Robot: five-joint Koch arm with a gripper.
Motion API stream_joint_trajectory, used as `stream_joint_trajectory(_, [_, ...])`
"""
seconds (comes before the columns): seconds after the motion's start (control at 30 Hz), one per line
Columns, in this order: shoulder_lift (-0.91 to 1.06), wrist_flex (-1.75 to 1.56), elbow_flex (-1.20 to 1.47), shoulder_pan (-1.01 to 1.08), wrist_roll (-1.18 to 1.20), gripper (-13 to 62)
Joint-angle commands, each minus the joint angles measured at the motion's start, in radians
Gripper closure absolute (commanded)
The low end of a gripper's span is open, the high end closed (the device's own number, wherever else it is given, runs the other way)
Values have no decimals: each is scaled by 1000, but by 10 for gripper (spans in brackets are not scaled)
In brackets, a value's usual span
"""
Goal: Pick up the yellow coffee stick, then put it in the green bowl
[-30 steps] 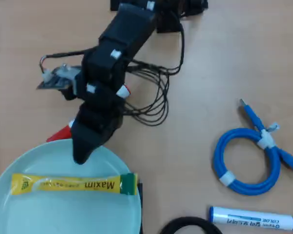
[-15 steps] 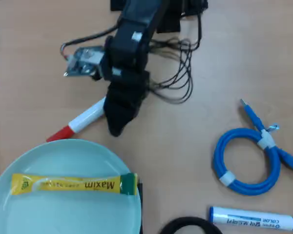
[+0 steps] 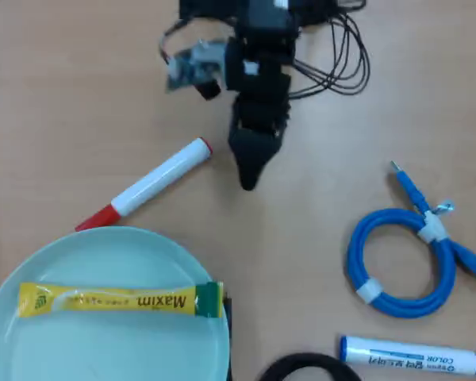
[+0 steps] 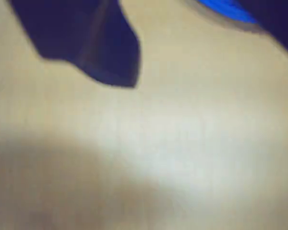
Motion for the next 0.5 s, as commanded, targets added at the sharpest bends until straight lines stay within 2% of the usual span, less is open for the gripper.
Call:
stream_joint_trajectory(0.0, [81,-187,40,-18,8,67])
stream_joint_trajectory(0.3, [218,-560,543,-64,-6,67])
stream_joint_trajectory(0.47, [238,-643,692,-87,-6,68])
